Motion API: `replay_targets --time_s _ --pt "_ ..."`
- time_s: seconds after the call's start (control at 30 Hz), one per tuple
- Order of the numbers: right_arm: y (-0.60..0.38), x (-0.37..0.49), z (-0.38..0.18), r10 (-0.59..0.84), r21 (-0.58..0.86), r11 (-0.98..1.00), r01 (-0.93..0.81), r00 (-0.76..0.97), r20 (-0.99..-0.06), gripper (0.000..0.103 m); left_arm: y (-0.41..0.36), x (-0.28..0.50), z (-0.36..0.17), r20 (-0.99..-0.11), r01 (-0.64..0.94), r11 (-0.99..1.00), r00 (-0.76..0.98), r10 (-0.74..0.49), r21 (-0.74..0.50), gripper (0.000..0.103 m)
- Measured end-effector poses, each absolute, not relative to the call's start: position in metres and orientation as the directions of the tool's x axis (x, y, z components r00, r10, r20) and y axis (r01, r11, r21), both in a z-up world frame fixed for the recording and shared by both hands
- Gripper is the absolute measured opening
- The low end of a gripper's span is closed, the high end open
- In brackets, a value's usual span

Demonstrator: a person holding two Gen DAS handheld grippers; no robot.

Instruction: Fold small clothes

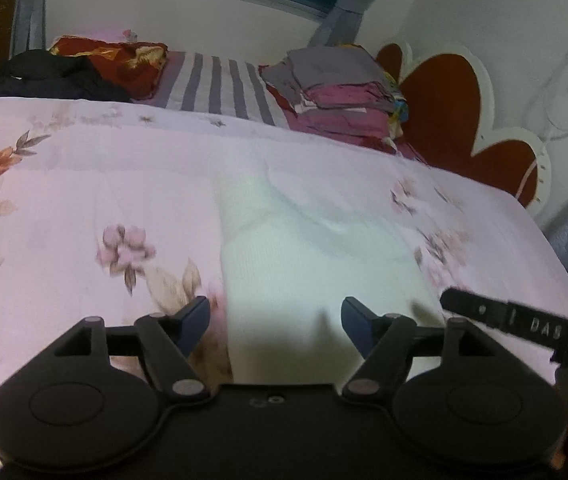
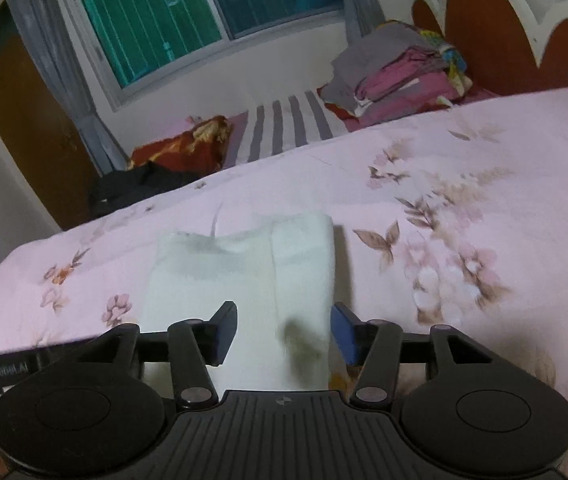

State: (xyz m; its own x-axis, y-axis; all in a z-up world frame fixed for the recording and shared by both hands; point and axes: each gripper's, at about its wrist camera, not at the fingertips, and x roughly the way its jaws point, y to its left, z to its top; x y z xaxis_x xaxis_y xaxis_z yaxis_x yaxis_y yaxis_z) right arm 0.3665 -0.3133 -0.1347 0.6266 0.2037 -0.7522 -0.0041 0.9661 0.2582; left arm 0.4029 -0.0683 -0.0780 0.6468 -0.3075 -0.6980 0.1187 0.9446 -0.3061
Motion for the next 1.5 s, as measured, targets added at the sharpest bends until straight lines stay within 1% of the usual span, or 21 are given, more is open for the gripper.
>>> replay_targets --time_s 0.23,0.4,0.5,0.53,0.57,0.6,0.63,0.7,0.77,0.83,0.87,0.93,1.07,1.1,1.17,1.23,1.3,1.33,1.37,1.4,1.5 --pt "-0.321 0.419 -0.166 0.201 0.274 0.961 0.032 0.598 -0.776 0.052 -0.063 0.458 -0.104 -0.706 0.068 0.920 0.619 -0.343 -0.387 0.072" --pt "-0.339 0.450 -0.188 0.211 0.338 0.935 0.107 0.598 -0.773 0.052 -0.054 0.487 -0.124 -0.704 0.011 0.895 0.612 -0.359 -0.447 0.072" --pt "-0.349 0.465 -0.200 0.238 0.392 0.908 0.150 0.587 -0.774 0.052 -0.048 0.497 -0.135 -0.700 -0.007 0.872 0.600 -0.388 -0.489 0.069" --pt "-0.350 0.469 -0.204 0.244 0.398 0.905 0.152 0.582 -0.776 0.052 -0.045 0.499 -0.139 -0.696 -0.015 0.859 0.593 -0.404 -0.512 0.063" --pt "-0.350 0.471 -0.207 0.255 0.406 0.902 0.148 0.577 -0.776 0.044 -0.045 0.499 -0.143 -0.692 -0.017 0.851 0.590 -0.416 -0.525 0.053" --pt "-0.348 0.474 -0.211 0.276 0.417 0.899 0.133 0.568 -0.776 0.026 -0.045 0.498 -0.145 -0.687 -0.009 0.849 0.591 -0.422 -0.529 0.052" --pt "-0.346 0.474 -0.213 0.274 0.412 0.902 0.128 0.569 -0.776 0.026 -0.046 0.496 -0.145 -0.682 0.003 0.856 0.604 -0.413 -0.517 0.048" --pt "-0.341 0.471 -0.211 0.269 0.389 0.917 0.086 0.587 -0.764 0.019 -0.047 0.486 -0.142 -0.659 0.027 0.868 0.639 -0.397 -0.496 0.040" --pt "-0.334 0.466 -0.205 0.265 0.346 0.938 0.017 0.609 -0.748 0.014 -0.045 0.474 -0.139 -0.629 0.023 0.873 0.684 -0.369 -0.487 0.029" --pt "-0.328 0.456 -0.197 0.312 0.318 0.942 -0.109 0.637 -0.705 0.011 -0.045 0.461 -0.140 -0.604 0.019 0.877 0.718 -0.346 -0.479 0.027" --pt "-0.325 0.453 -0.196 0.338 0.309 0.938 -0.160 0.635 -0.695 0.011 -0.047 0.457 -0.143 -0.598 0.022 0.882 0.727 -0.337 -0.470 0.027" --pt "-0.323 0.454 -0.204 0.317 0.276 0.947 -0.165 0.613 -0.724 0.011 -0.052 0.457 -0.145 -0.601 0.028 0.889 0.727 -0.333 -0.458 0.028" --pt "-0.350 0.463 -0.219 0.333 0.401 0.916 -0.013 0.582 -0.742 0.011 -0.055 0.463 -0.136 -0.625 0.044 0.900 0.705 -0.336 -0.434 0.028" --pt "-0.354 0.461 -0.219 0.332 0.417 0.909 0.014 0.582 -0.743 0.011 -0.056 0.463 -0.135 -0.627 0.053 0.904 0.704 -0.335 -0.424 0.029" --pt "-0.359 0.458 -0.218 0.332 0.441 0.896 0.048 0.587 -0.738 0.011 -0.057 0.470 -0.142 -0.640 0.052 0.913 0.697 -0.324 -0.405 0.037" --pt "-0.361 0.458 -0.222 0.326 0.452 0.890 0.066 0.602 -0.729 0.011 -0.057 0.473 -0.141 -0.648 0.036 0.908 0.690 -0.324 -0.416 0.038" --pt "-0.353 0.461 -0.213 0.291 0.401 0.915 0.049 0.608 -0.739 0.012 -0.060 0.471 -0.133 -0.652 0.048 0.921 0.692 -0.310 -0.387 0.041" --pt "-0.348 0.460 -0.206 0.259 0.355 0.934 0.034 0.621 -0.740 0.012 -0.061 0.468 -0.129 -0.650 0.050 0.924 0.697 -0.304 -0.379 0.048" --pt "-0.344 0.459 -0.200 0.232 0.322 0.946 0.031 0.629 -0.742 0.012 -0.060 0.465 -0.125 -0.649 0.047 0.928 0.702 -0.294 -0.370 0.060" --pt "-0.343 0.455 -0.195 0.211 0.301 0.953 0.035 0.637 -0.742 0.012 -0.059 0.461 -0.121 -0.646 0.045 0.931 0.708 -0.285 -0.362 0.064" --pt "-0.338 0.442 -0.180 0.201 0.275 0.961 0.015 0.646 -0.737 0.013 -0.057 0.451 -0.115 -0.647 0.054 0.933 0.707 -0.288 -0.356 0.067"
